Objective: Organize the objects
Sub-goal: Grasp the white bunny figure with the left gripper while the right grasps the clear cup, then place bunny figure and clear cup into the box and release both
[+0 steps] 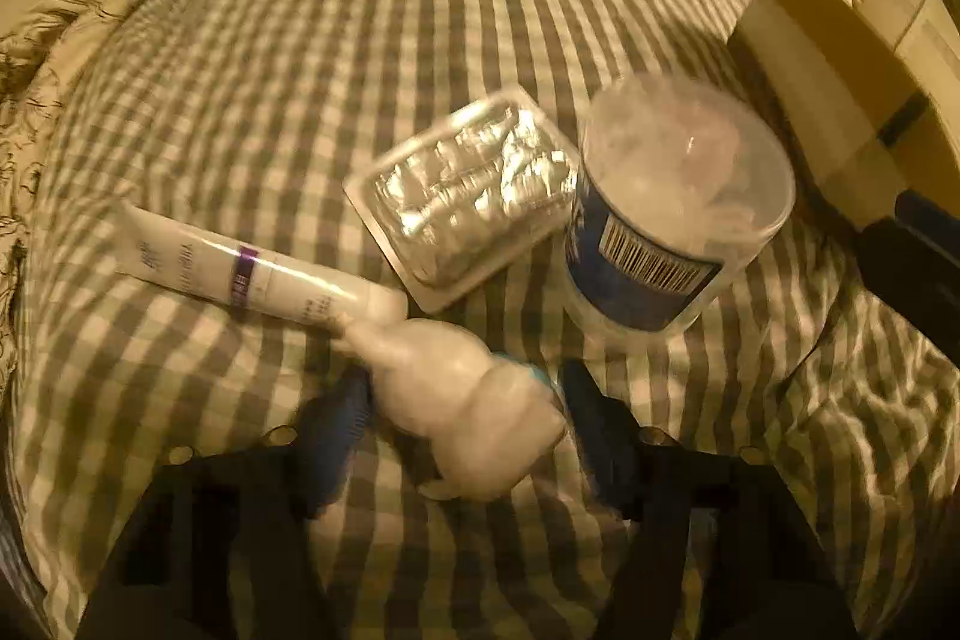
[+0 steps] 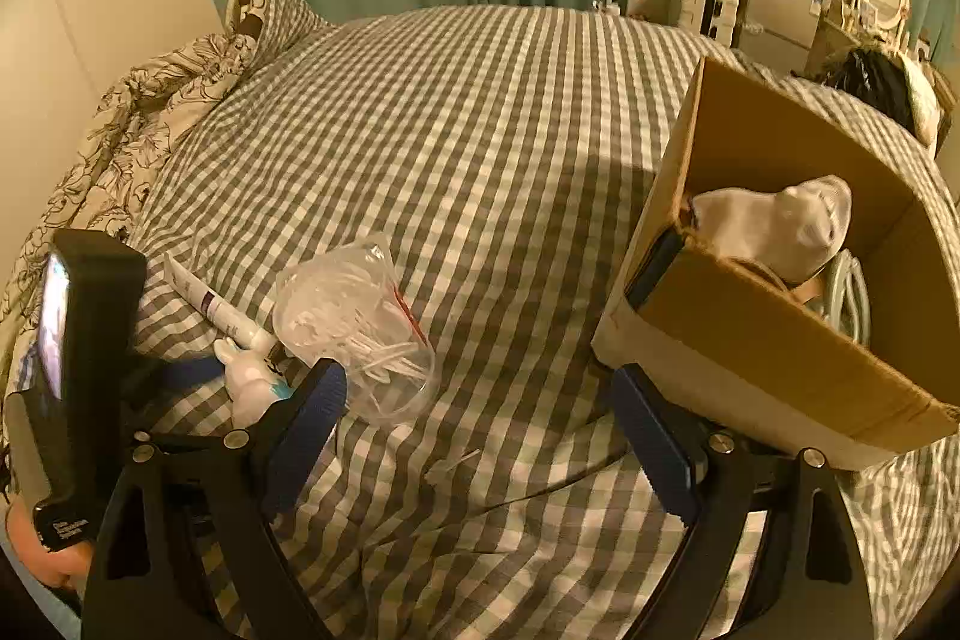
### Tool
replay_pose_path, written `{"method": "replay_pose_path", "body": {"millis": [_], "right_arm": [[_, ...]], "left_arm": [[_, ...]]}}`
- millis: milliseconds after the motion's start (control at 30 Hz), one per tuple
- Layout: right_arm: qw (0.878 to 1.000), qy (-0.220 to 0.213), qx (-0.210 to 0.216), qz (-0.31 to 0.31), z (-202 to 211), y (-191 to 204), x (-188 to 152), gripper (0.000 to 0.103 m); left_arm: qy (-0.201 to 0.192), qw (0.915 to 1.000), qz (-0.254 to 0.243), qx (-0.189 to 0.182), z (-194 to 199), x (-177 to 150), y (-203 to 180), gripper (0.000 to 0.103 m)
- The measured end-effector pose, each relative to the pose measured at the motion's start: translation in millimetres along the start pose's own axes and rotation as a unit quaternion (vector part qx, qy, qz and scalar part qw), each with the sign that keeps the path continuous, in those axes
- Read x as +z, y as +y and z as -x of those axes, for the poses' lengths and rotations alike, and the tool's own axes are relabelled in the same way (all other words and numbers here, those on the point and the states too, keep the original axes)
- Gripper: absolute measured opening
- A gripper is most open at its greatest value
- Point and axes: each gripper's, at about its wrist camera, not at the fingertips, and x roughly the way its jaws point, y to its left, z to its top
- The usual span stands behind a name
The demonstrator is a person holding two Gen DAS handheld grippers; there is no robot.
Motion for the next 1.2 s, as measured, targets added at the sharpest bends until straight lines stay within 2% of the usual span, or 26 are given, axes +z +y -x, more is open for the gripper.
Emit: {"method": "replay_pose_path", "body": {"millis": [133,200,300,467,633,800,833,967,1200], "right_arm": [[1.000,-0.001,0.005,0.003,0,2,-1,0.090],[1.000,-0.005,0.009,0.007,1,5,0,0.090],[1.000,-0.010,0.020,0.018,3,12,1,0.090],[0.998,-0.004,0.031,0.047,-6,34,4,0.090],[0.997,0.017,0.038,0.070,-26,58,8,0.090],[0.996,0.039,0.019,0.083,-48,71,12,0.089],[0.996,0.043,0.018,0.079,-52,71,13,0.088],[0.995,0.057,0.009,0.078,-61,71,12,0.063],[0.997,0.028,0.009,0.069,-33,69,9,0.062]], "left_arm": [[-0.027,0.9995,0.007,-0.016,15,-5,4,0.064],[-0.054,0.9979,0.031,-0.015,33,-10,14,0.064],[-0.078,0.9954,0.055,-0.006,53,-13,31,0.064],[-0.109,0.9920,0.062,0.020,75,-8,52,0.064],[-0.110,0.9915,0.065,0.024,74,-5,63,0.064],[-0.104,0.9915,0.074,0.025,70,-6,68,0.064],[-0.103,0.9915,0.075,0.026,69,-6,69,0.064],[-0.102,0.9912,0.076,0.038,72,-10,74,0.064],[-0.114,0.9899,0.071,0.047,93,-19,69,0.064]]}}
